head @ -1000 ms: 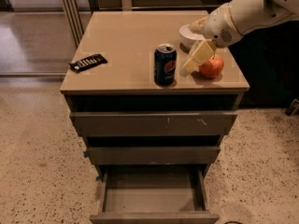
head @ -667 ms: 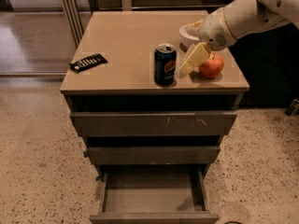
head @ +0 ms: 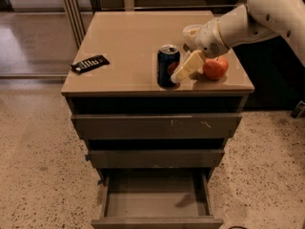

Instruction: Place pepsi can into bottom drawer

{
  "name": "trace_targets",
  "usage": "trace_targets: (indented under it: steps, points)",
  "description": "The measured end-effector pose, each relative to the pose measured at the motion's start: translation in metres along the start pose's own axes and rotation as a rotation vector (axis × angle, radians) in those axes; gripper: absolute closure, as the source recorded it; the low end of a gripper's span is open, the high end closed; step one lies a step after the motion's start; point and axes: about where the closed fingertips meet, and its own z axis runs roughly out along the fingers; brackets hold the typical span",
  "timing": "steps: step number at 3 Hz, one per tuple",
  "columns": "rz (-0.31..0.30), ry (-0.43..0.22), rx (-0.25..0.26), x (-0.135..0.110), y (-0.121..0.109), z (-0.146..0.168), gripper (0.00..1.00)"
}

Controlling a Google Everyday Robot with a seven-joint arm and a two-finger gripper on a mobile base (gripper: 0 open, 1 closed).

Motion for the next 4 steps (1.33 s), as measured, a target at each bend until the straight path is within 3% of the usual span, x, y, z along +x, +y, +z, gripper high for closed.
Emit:
trace_targets:
  steps: [1, 2, 4]
  points:
    - [0.007, -0.005, -0.018, 0.0032, -0.0038, 0.0166, 0.0]
    - [0.007, -0.005, -0.019, 0.0032, -0.0038, 0.0167, 0.19]
    - [0.007, -0.005, -0.019, 0.0032, -0.0038, 0.0168, 0.66]
